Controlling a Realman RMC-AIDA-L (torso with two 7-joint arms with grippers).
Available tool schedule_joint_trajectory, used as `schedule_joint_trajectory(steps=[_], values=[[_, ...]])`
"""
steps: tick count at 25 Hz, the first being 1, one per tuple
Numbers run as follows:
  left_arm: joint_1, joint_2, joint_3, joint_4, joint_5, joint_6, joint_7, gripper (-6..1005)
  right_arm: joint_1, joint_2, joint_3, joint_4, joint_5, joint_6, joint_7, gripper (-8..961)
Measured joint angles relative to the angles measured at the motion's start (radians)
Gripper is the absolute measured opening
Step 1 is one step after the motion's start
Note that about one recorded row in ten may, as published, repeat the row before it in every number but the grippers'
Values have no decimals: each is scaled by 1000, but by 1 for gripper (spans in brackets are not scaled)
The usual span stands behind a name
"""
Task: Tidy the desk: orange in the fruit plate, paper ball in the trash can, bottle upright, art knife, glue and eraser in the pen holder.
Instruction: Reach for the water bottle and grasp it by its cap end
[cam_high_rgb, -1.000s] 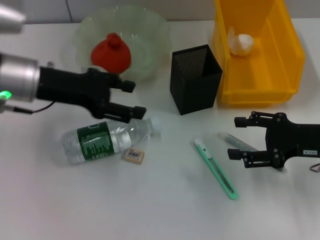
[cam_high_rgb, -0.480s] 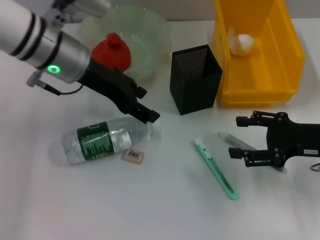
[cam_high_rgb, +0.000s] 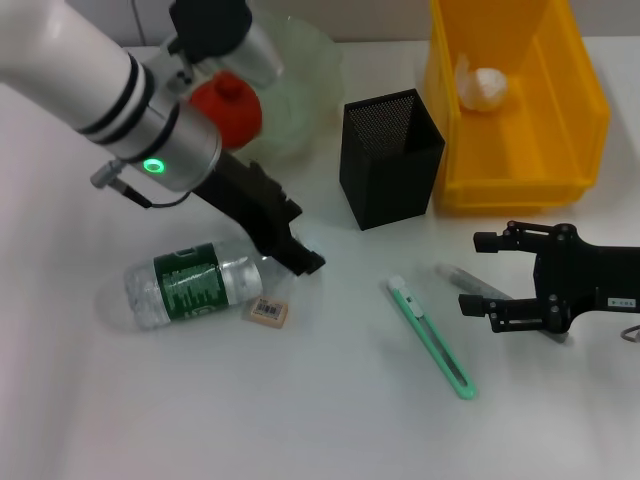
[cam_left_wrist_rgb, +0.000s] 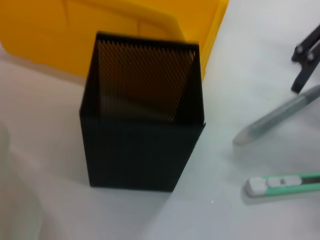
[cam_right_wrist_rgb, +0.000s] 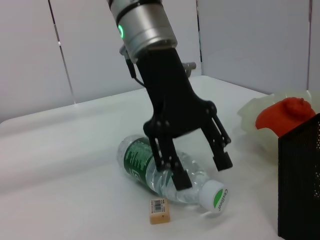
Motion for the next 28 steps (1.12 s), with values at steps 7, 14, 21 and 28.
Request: schedule_joint_trajectory(steps=[7, 14, 21, 28], values=[[0, 0, 54, -56, 0, -90, 0, 782, 0, 0, 1, 0, -1, 0, 0, 831], [4, -3, 99, -83, -17, -127, 11, 781, 0, 0, 2, 0, 0, 0, 0, 831], [13, -2, 134, -84, -26, -144, 27, 781, 0, 0, 2, 1, 1, 0, 0, 831], [24, -2, 145, -74, -49, -157, 46, 780, -1, 0, 2, 1, 3, -2, 0, 832]])
